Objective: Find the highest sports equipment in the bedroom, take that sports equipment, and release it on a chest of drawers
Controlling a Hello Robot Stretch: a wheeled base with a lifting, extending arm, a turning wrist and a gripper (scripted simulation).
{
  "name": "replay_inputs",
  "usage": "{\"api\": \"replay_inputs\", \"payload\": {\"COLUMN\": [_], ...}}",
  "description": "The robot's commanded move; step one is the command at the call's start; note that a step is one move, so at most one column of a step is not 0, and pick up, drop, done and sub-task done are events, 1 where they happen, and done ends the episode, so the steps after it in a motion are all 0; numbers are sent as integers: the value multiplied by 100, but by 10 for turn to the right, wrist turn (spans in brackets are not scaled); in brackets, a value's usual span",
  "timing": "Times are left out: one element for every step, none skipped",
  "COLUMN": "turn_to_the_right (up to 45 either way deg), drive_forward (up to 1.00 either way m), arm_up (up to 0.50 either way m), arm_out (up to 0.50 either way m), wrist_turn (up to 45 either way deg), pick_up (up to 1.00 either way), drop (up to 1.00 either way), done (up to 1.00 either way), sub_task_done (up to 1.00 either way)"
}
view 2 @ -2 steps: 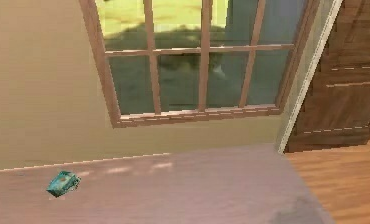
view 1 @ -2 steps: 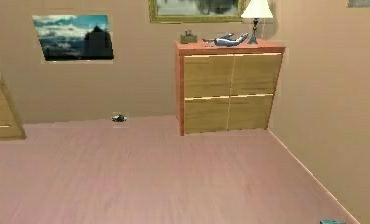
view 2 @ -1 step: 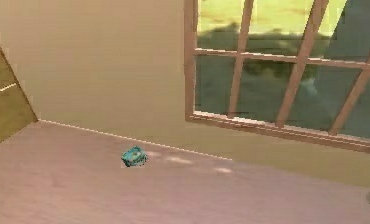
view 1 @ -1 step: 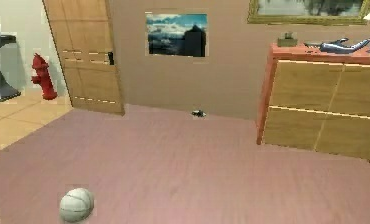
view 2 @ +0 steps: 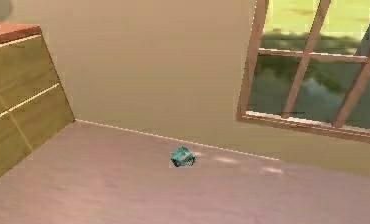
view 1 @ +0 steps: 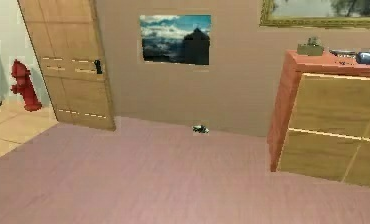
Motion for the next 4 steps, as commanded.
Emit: {"api": "replay_inputs", "payload": {"turn_to_the_right": [-450,-360,0,0], "drive_forward": [0,0,100,5], "arm_up": [0,0,0,0], "arm_out": [0,0,0,0], "wrist_turn": [0,0,0,0], "pick_up": [0,0,0,0], "drop": [0,0,0,0], "done": [0,0,0,0], "sub_task_done": [0,0,0,0]}}
